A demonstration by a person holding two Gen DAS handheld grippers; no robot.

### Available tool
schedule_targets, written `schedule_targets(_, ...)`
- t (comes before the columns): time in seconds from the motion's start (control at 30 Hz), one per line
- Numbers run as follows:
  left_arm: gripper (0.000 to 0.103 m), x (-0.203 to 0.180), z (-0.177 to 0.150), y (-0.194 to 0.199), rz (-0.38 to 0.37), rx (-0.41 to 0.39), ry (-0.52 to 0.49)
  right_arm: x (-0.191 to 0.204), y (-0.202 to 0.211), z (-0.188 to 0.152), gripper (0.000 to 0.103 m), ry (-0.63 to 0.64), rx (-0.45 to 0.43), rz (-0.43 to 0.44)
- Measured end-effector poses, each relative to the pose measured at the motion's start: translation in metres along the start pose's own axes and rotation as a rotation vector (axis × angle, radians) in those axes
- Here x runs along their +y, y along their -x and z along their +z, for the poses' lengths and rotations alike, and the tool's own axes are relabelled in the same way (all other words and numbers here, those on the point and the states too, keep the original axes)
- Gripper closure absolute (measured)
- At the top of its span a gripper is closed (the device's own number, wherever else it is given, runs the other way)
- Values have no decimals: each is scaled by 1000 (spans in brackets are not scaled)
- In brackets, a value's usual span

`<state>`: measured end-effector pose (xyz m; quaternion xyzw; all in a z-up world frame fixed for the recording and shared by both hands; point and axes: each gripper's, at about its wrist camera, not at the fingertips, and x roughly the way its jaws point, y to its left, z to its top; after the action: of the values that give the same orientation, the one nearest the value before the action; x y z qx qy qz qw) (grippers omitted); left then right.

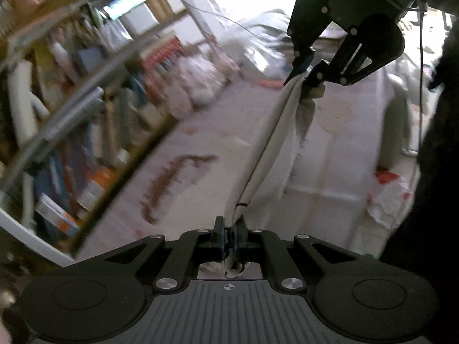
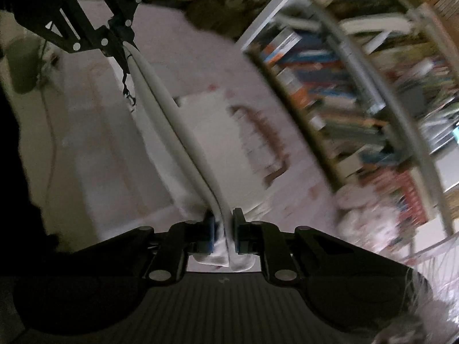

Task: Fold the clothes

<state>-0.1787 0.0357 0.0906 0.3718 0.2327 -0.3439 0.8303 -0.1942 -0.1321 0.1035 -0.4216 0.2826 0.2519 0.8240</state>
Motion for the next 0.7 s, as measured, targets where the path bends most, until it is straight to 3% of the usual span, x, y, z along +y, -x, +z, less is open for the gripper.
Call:
schedule_targets(0.27,96,50,29,-40,82,31,36,-57,-37,6,93,26,-57,-9)
schedule_targets(0.53,95,91,28,-123,75,174,87,-107,-137,0,93,-3,-29,103)
schedule_targets(0.63,91,94,21,-152,53,246,102,-113,-175,-5,93,-1,6,159)
schedule_targets(0.7,85,96,14,-164,80,276,115,-114,-197,-8,93,-3,33,193)
